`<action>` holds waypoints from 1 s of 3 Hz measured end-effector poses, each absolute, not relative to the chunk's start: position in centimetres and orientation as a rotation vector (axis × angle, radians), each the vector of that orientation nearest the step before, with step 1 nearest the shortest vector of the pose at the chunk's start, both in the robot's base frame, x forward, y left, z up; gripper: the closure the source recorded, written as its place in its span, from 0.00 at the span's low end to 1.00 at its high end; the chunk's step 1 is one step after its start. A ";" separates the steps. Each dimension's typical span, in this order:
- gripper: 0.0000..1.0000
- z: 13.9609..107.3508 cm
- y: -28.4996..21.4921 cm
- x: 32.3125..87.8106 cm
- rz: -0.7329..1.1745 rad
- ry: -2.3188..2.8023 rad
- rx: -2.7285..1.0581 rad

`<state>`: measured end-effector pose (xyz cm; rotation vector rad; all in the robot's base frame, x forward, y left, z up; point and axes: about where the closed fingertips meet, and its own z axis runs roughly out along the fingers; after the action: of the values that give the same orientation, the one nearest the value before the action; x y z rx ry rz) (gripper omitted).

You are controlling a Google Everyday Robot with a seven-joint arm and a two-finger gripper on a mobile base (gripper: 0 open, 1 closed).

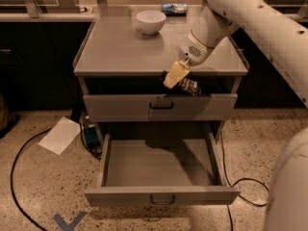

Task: Place rxbar chocolate into middle drawer

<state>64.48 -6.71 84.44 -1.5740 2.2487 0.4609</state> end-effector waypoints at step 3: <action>1.00 68.0 -3.0 57.7 0.685 2.133 -1.580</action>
Offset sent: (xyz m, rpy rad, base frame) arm -0.0753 0.0386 -0.1761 0.1839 0.0118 0.0881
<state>57.70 -3.02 67.98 -1.5803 2.1331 0.6853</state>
